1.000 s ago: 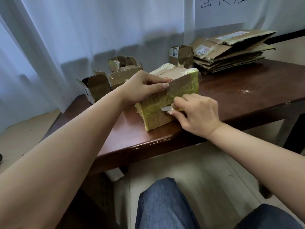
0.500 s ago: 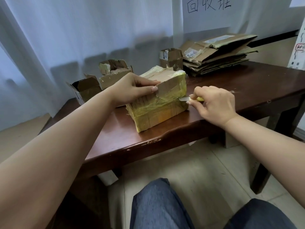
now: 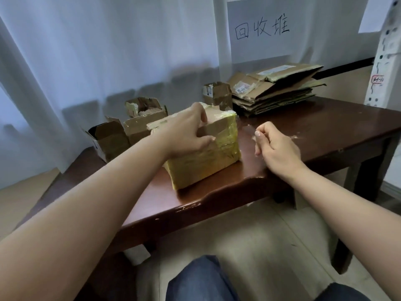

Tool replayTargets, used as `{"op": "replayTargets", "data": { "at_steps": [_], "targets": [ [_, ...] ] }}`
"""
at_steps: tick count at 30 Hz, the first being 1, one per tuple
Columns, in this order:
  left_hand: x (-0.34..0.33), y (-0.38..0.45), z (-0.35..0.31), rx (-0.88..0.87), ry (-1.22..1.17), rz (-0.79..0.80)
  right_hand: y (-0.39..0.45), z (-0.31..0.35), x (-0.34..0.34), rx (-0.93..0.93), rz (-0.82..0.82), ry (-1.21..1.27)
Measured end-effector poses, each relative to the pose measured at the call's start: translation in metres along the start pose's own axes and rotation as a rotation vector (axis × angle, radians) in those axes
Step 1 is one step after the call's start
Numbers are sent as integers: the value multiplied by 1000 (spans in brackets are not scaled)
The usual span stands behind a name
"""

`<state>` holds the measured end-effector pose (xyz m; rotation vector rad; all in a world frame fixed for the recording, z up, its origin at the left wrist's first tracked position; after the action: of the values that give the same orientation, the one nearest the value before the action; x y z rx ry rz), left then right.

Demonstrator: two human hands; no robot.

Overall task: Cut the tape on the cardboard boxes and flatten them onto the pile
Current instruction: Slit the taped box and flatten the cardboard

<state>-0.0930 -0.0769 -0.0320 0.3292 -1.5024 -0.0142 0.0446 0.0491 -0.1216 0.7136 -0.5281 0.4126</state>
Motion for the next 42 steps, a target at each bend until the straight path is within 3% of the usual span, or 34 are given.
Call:
{"op": "replayTargets", "data": {
  "at_steps": [15,26,37,42],
  "targets": [
    [-12,7,-2,-65,76,-69,12,11,-4,61,-61,-122],
    [-17,12,5,-7,59,-13,8,13,-18,72,113,-414],
    [-12,13,3,-11,-90,91,0,8,-17,92,117,-497],
    [14,-6,23,-69,-425,89,-1,5,-15,71,93,-453]
  ]
}}
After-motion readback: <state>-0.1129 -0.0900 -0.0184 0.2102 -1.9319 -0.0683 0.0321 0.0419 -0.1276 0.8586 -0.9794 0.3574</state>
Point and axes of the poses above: each hand's wrist, its own y-axis towards the middle knuckle, its own x-axis out of the back of the hand, z = x × y, the point moved 9 cm from there along y, towards the middle knuckle, and after that the axes turned 4 degrees about z, right-handed, at the moved point
